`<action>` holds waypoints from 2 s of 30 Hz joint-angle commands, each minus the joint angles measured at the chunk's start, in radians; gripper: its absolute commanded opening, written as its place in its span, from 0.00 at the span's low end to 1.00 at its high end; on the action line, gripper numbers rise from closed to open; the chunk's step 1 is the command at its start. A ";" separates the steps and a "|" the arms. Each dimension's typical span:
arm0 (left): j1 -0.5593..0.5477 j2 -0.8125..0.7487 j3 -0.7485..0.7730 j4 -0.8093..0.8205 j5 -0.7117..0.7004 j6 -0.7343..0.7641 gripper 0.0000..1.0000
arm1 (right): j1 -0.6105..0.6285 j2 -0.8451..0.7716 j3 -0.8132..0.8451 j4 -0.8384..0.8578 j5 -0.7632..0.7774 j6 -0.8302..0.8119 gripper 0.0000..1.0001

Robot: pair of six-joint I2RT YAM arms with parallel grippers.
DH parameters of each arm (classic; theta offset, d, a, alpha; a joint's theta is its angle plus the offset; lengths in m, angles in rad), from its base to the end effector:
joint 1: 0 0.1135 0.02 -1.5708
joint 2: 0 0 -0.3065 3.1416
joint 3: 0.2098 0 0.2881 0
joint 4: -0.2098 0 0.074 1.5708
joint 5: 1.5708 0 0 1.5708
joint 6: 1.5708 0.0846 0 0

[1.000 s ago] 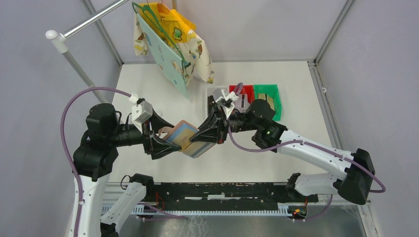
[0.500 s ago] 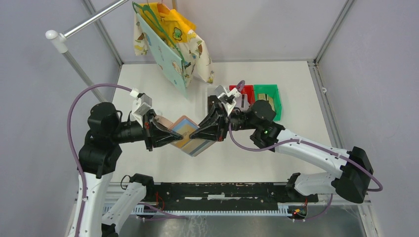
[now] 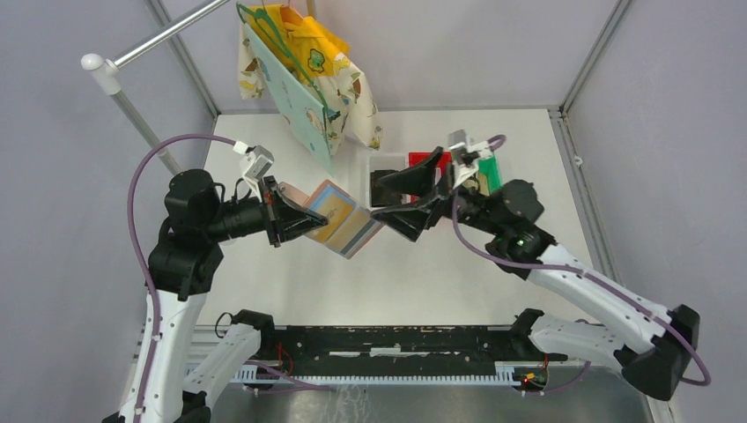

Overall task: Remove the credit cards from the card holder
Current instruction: Remove the credit card from the card holder.

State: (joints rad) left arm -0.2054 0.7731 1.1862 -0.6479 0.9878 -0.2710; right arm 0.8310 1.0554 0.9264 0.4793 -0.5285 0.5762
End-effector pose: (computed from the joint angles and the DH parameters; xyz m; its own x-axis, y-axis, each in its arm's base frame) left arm 0.1343 -0.1001 0.4676 -0.4623 -0.0542 -0.8851 0.8131 0.3724 -0.4475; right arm 0.1668 0.2461 0.4539 -0.3275 0.3391 -0.8819 -0.9286 0.0567 0.3667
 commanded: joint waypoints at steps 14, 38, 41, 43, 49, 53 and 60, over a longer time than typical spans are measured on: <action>-0.001 0.065 0.052 0.099 -0.054 -0.196 0.02 | 0.070 0.107 -0.126 0.405 0.055 0.399 0.73; -0.001 0.039 0.038 0.148 0.002 -0.196 0.02 | 0.116 0.302 -0.066 0.612 0.100 0.569 0.57; 0.000 0.040 0.036 0.149 0.008 -0.194 0.02 | 0.117 0.325 -0.056 0.665 0.102 0.604 0.55; -0.001 0.041 0.036 0.149 0.015 -0.196 0.02 | 0.118 0.335 -0.051 0.686 0.105 0.617 0.52; -0.001 0.039 0.041 0.151 0.020 -0.199 0.02 | 0.122 0.345 -0.040 0.701 0.113 0.623 0.22; -0.001 0.043 0.053 0.177 0.022 -0.242 0.02 | 0.123 0.331 -0.076 0.721 0.124 0.619 0.05; 0.000 0.050 0.056 0.302 0.061 -0.423 0.03 | 0.130 0.296 -0.159 0.777 0.150 0.589 0.00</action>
State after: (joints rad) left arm -0.2096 0.8272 1.1976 -0.5003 1.0008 -0.5476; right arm 0.9592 1.3930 0.7937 1.1500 -0.3923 1.1801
